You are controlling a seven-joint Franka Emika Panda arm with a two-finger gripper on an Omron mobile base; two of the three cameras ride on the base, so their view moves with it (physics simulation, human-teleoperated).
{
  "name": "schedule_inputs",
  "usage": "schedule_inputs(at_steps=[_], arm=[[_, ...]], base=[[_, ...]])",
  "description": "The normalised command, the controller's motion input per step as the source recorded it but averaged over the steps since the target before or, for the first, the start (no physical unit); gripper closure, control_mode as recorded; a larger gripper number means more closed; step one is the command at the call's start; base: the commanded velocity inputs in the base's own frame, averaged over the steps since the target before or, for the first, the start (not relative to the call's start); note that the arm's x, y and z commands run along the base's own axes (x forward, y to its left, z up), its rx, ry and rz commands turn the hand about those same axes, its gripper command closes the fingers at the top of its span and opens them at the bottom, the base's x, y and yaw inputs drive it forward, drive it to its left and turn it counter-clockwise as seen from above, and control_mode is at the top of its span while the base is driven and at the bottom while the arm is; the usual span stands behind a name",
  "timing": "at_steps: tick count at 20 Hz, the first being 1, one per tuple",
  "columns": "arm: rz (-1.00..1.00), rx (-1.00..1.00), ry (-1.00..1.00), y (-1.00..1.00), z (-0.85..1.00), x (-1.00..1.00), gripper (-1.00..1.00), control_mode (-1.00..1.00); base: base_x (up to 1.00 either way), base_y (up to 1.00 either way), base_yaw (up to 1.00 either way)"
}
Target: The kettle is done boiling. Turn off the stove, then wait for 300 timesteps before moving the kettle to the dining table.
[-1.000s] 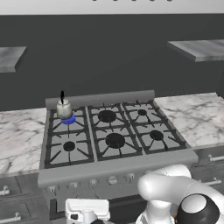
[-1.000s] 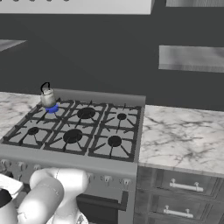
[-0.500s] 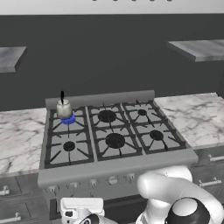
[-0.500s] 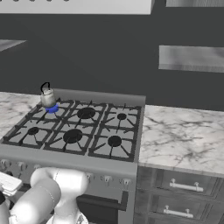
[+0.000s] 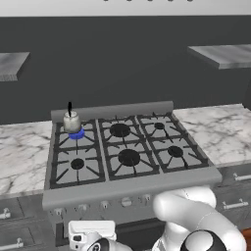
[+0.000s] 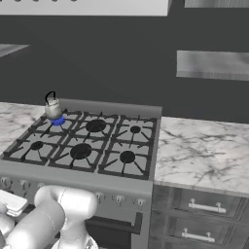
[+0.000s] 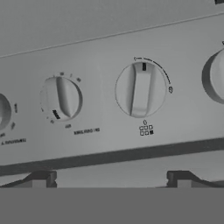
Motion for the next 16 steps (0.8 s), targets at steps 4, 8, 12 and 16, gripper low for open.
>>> schedule_inputs(at_steps=[4,8,12,16], arm=[[0.0,-0.01,0.0,0.06,-0.04,0.21,-1.0,-1.0],[0.0,-0.01,0.0,0.08,-0.03,0.13,-1.0,-1.0],[0.0,-0.01,0.01,0.1,-0.02,0.11,-1.0,-1.0],[0.0,0.0,0.01,0.02,-0.02,0.14,-1.0,-1.0]], base=[[0.0,0.0,0.0],[0.0,0.0,0.0],[0.0,0.0,0.0],[0.0,0.0,0.0]])
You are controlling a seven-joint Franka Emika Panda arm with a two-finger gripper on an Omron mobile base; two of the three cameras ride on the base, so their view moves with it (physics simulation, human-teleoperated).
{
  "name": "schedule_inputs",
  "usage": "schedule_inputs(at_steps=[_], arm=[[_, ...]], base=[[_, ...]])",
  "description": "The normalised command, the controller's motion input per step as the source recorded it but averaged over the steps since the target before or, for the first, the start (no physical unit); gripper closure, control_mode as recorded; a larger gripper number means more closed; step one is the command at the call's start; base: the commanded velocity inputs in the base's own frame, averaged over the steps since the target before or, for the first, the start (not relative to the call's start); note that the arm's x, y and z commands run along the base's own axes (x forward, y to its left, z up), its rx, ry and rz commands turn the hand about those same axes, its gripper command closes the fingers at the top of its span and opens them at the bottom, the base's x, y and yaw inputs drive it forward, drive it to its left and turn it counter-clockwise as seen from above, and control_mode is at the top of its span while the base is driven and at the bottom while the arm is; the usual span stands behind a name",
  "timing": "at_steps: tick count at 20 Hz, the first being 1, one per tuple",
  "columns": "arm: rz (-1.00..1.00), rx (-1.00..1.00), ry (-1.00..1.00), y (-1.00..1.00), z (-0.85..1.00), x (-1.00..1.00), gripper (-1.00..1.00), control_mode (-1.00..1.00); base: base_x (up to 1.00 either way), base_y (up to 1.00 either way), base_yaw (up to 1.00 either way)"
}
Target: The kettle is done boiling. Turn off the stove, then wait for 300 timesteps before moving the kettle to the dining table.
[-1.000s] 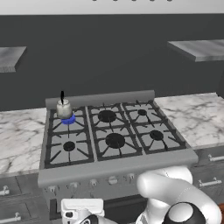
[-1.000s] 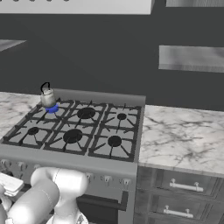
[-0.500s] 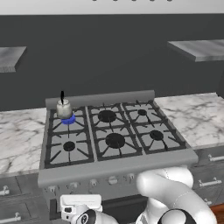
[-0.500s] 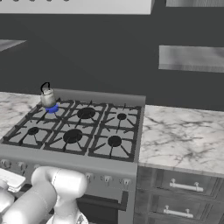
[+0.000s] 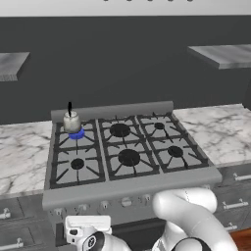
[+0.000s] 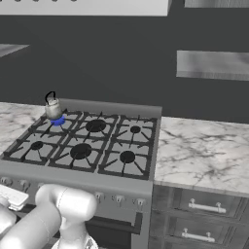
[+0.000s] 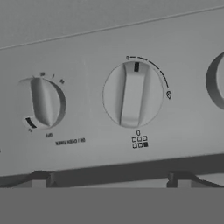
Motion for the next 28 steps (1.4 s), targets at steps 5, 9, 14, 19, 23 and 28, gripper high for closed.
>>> schedule_inputs(at_steps=[5,9,14,19,23,28], arm=[[0.0,0.0,0.0,0.0,0.0,0.09,-1.0,-1.0],[0.0,0.0,0.0,0.0,-0.05,0.0,-1.0,-1.0],[0.0,0.0,0.0,0.0,-0.17,0.0,-1.0,-1.0],[0.0,0.0,0.0,0.0,-0.06,0.0,-1.0,-1.0],[0.0,-0.02,0.0,0.0,-0.04,0.08,-1.0,-1.0],[0.0,-0.02,0.0,0.01,-0.11,0.12,-1.0,-1.0]], base=[[0.0,0.0,0.0],[0.0,0.0,0.0],[0.0,0.0,0.0],[0.0,0.0,0.0],[0.0,0.0,0.0],[0.0,0.0,0.0]])
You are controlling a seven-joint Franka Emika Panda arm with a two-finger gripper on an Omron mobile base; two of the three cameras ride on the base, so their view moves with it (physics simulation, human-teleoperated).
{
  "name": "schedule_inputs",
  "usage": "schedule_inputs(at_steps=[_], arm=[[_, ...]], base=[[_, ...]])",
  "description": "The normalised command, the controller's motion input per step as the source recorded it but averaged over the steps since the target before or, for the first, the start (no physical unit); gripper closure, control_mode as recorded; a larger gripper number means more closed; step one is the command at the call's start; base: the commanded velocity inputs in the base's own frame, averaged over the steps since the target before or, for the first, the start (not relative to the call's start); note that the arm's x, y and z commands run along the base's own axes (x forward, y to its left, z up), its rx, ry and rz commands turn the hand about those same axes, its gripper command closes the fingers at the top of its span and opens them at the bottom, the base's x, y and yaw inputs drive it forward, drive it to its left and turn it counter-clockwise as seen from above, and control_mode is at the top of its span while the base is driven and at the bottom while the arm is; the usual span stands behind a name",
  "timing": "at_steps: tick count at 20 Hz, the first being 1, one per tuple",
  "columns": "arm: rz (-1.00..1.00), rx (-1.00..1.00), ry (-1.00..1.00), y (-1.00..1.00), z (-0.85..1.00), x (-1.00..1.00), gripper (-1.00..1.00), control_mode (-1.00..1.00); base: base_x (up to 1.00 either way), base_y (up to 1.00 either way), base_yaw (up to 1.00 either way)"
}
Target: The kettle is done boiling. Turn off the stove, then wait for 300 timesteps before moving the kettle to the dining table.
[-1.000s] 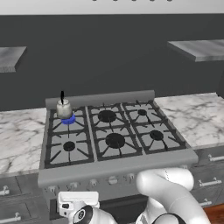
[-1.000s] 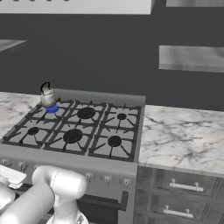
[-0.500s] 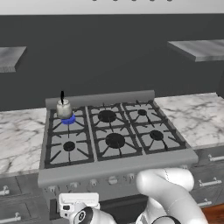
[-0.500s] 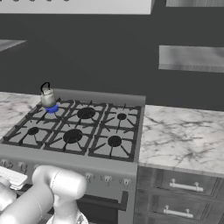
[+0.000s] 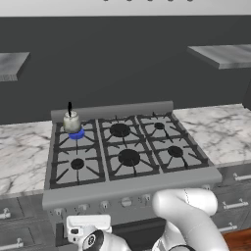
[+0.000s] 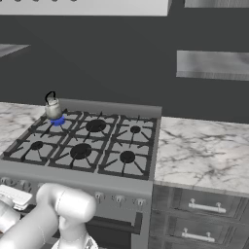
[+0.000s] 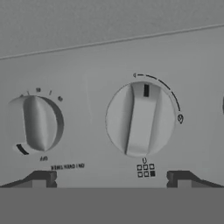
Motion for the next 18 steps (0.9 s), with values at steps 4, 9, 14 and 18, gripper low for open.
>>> schedule_inputs(at_steps=[4,9,14,18], arm=[[0.0,-0.03,0.0,0.09,-0.22,0.12,-1.0,-1.0],[0.0,-0.07,0.0,0.28,-0.24,0.12,-1.0,-1.0],[0.0,-0.07,0.0,0.29,-0.18,0.14,-1.0,-1.0],[0.0,-0.04,0.0,0.18,-0.14,0.03,-1.0,-1.0]], base=[[0.0,0.0,0.0],[0.0,0.0,0.0],[0.0,0.0,0.0],[0.0,0.0,0.0]])
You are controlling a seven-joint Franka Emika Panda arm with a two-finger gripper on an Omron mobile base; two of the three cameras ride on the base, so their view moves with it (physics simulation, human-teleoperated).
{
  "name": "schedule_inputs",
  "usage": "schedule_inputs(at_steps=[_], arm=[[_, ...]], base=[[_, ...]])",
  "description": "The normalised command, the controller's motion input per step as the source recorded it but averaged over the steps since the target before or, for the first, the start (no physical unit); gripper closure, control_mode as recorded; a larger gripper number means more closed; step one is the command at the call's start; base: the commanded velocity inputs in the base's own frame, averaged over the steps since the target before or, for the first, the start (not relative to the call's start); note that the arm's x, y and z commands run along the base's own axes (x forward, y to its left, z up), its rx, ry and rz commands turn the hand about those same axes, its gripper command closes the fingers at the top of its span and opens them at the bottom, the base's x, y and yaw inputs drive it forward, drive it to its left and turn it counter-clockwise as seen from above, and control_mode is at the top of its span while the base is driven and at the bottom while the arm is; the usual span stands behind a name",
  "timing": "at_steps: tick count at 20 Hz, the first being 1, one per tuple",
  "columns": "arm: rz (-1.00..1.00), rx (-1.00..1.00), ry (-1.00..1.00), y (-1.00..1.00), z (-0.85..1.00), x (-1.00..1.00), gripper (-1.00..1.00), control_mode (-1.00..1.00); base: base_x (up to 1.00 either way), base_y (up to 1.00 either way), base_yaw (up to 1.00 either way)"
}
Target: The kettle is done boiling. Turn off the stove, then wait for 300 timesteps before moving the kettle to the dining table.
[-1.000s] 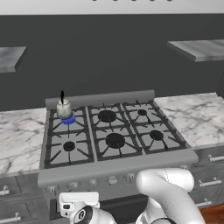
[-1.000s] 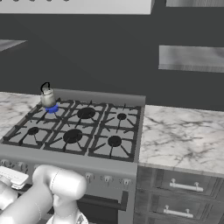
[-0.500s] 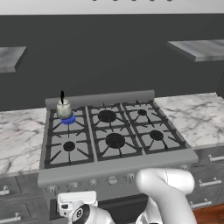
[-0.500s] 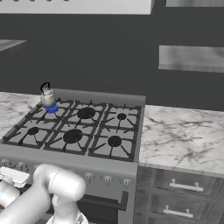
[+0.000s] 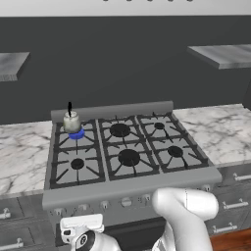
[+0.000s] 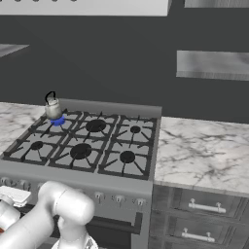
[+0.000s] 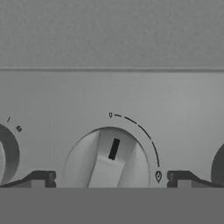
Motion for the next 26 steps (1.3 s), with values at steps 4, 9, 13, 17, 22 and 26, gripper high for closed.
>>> schedule_inputs(at_steps=[4,9,13,17,22,26], arm=[[0.0,-0.01,0.0,0.01,-0.04,0.0,-1.0,-1.0],[0.0,-0.01,0.0,0.0,0.0,0.0,1.0,-1.0],[0.0,0.0,0.0,0.0,0.0,0.0,1.0,-1.0],[0.0,0.03,0.0,-0.03,0.0,0.0,1.0,-1.0],[0.0,0.16,0.0,0.0,0.0,0.0,1.0,-1.0],[0.0,0.31,0.0,0.0,0.0,0.0,1.0,-1.0]], base=[[0.0,0.0,0.0],[0.0,0.0,0.0],[0.0,0.0,0.0],[0.0,0.0,0.0],[0.0,0.0,0.0],[0.0,0.0,0.0]])
